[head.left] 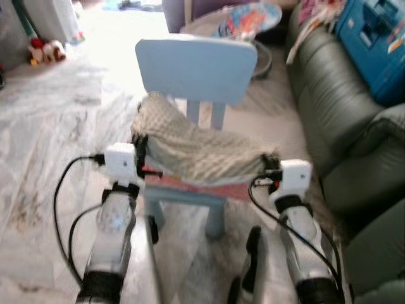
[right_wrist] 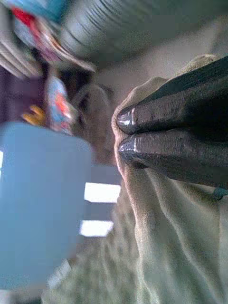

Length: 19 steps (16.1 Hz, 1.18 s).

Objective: Move the pillow to the sofa

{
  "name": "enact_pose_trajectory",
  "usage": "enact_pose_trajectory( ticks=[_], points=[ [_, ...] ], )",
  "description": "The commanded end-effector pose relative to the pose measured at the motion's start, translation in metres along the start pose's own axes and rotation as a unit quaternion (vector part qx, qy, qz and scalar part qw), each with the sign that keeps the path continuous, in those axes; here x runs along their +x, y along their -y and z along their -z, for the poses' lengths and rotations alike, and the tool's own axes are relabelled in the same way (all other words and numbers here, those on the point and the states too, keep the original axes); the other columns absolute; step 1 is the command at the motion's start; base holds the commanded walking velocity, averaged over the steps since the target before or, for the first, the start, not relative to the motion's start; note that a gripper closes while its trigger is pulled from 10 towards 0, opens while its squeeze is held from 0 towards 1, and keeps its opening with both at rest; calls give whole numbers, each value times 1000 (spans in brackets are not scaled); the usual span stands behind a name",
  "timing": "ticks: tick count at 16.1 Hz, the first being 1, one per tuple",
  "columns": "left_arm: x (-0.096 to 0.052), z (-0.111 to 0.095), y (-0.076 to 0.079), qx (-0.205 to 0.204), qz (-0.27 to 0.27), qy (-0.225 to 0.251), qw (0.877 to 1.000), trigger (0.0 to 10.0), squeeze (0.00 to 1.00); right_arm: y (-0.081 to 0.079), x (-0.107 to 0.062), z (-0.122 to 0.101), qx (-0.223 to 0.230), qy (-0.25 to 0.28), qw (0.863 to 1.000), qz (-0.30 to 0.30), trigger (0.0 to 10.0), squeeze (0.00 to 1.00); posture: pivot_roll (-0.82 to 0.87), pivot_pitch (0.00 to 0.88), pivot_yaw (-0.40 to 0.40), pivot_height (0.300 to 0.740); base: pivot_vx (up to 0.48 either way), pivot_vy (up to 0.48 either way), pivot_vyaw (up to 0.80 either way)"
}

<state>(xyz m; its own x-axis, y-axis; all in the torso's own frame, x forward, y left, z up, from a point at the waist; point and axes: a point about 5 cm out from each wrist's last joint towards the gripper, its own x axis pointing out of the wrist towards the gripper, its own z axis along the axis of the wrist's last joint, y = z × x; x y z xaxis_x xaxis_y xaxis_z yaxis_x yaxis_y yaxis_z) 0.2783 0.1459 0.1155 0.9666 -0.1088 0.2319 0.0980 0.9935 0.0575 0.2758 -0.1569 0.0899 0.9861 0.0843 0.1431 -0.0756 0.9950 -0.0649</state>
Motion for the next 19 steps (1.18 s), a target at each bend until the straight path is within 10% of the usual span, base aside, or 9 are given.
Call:
enact_pose_trajectory(
  ticks=[1, 5, 6, 7, 19],
  points=[
    [0, -11, 2, 10, -3, 15, 1000, 0, 0, -1, 3, -16, 0, 28, 1000, 8, 0, 0, 19, 0, 25, 531, 0, 0, 0],
    [-17, 1, -1, 18, -22, -43, 999, 0, 0, 3, -4, -13, 26, 1, 1000, 12, 0, 0, 24, 0, -5, 531, 0, 0, 0],
    [-23, 7, -1, 28, -18, -67, 997, 4627, 0, 1, -8, -12, 25, -6, 1000, -2, 10000, 0, 27, 0, -13, 531, 0, 0, 0],
    [-27, 10, 1, 43, -9, -80, 996, 9922, 0, 2, -9, -10, 25, -15, 1000, -2, 10000, 0, 27, 0, -14, 531, 0, 0, 0],
    [-23, 22, 16, 44, -19, -141, 989, 10000, 0, 12, 3, -21, 32, -26, 999, 5, 10000, 0, -10, 0, -6, 657, 0, 0, 0]
  ],
)
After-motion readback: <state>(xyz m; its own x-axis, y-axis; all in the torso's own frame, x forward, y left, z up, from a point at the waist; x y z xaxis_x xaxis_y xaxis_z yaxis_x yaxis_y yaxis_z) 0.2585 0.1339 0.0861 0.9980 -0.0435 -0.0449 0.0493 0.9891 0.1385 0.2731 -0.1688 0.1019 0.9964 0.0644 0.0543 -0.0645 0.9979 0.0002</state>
